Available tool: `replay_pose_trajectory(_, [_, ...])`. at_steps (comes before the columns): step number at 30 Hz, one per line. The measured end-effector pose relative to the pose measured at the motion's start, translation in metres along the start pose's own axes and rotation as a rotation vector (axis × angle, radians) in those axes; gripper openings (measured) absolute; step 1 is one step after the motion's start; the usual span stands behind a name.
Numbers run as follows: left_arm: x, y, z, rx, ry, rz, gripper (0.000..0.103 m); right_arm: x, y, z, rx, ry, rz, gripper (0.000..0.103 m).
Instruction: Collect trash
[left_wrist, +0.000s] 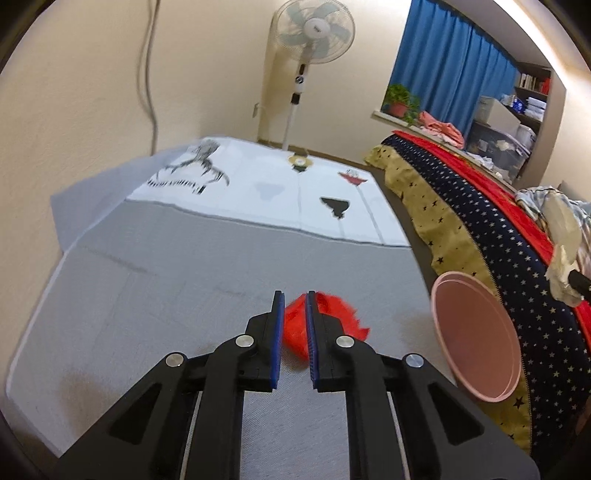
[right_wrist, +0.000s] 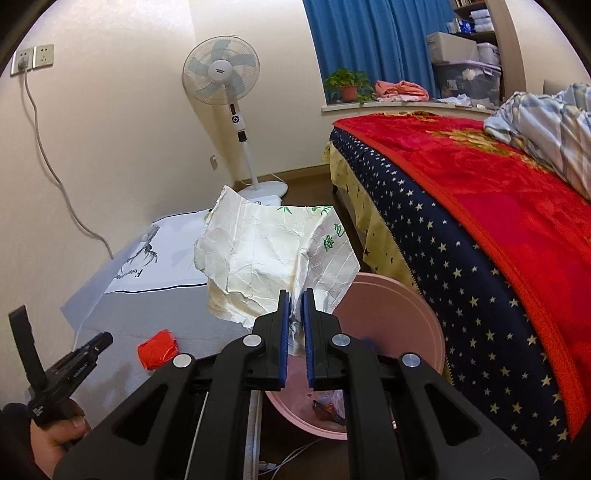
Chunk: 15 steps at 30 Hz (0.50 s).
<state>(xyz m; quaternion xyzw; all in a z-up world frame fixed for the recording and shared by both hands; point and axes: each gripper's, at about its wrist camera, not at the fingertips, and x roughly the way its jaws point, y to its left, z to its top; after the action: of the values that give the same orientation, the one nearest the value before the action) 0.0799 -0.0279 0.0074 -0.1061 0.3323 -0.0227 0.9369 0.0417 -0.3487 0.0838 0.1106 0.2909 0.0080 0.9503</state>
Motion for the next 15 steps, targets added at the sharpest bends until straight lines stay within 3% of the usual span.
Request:
replay_pose_trajectory(4, [0.011, 0.001, -0.009, 0.006, 0.037, -0.016, 0.015, 0.003, 0.001, 0.001, 0.005, -0.003, 0.018, 0.008])
replay_pose_trajectory(6, [0.017, -0.002, -0.012, 0.012, 0.046, -0.028, 0.033, 0.005, 0.003, 0.002, -0.006, -0.005, 0.021, 0.008])
replay_pose_trajectory(7, [0.021, -0.003, -0.014, 0.009, 0.049, -0.030, 0.049, 0.007, 0.005, 0.001, -0.010, -0.003, 0.021, 0.008])
replay_pose_trajectory(8, [0.024, -0.004, -0.014, 0.005, 0.051, -0.027, 0.053, 0.008, 0.005, 0.000, -0.013, 0.001, 0.023, 0.008])
replay_pose_trajectory(12, [0.044, -0.003, -0.017, -0.031, 0.085, 0.002, 0.064, 0.016, 0.006, -0.003, -0.021, 0.019, 0.027, 0.008])
replay_pose_trajectory(15, [0.056, -0.004, -0.017, -0.058, 0.106, 0.000, 0.066, 0.019, 0.004, -0.002, -0.022, 0.025, 0.025, 0.008])
